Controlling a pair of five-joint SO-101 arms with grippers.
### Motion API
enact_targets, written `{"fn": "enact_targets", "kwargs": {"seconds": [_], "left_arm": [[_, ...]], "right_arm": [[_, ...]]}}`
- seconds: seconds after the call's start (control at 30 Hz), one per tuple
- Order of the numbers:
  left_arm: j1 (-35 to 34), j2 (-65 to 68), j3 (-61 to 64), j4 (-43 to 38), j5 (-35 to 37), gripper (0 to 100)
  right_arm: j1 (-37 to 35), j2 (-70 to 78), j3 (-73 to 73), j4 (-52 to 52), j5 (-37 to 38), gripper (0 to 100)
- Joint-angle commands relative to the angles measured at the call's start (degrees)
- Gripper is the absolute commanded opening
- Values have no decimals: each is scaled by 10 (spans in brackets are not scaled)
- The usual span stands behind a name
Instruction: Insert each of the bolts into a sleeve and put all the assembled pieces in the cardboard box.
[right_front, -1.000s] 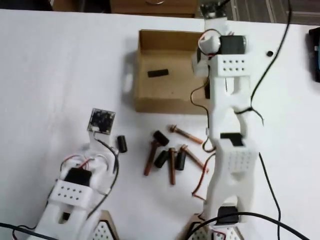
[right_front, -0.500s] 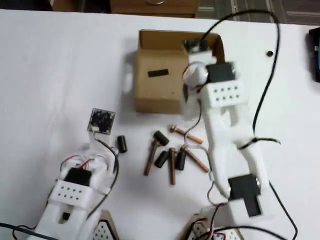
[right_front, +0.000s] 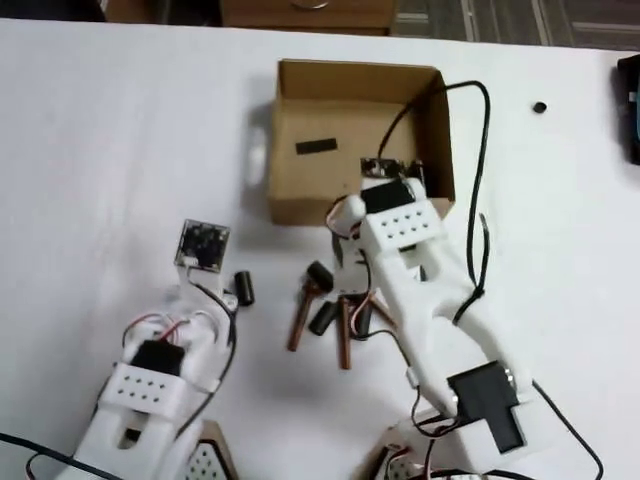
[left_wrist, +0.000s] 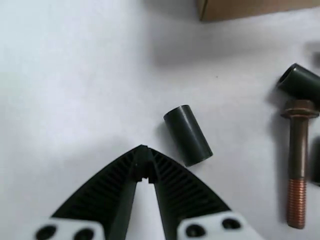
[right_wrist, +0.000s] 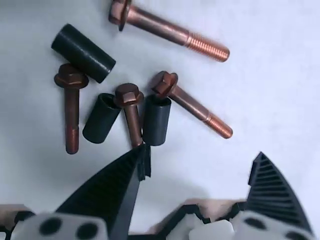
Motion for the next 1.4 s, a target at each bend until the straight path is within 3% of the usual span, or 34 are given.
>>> {"fn": "enact_targets", "kwargs": {"seconds": [0.0, 0.1, 0.27, 0.47, 0.6, 1.37], "left_arm": [[4, -7, -2, -11, 3, 20], [4, -7, -2, -11, 3, 20], [4, -7, -2, -11, 3, 20], [5, -7, -1, -11, 3, 20], [6, -5, -1, -11, 3, 20], [6, -5, -1, -11, 3, 20]], "right_arm": [[-6, 1, 6, -11, -4, 308], [-8, 15, 12, -15, -5, 295], [-9, 24, 11, -22, -3, 158], [-28, 46, 33, -93, -6, 155], [-31, 72, 66, -149, -71, 155], [-12, 218, 62, -145, -81, 152]]}}
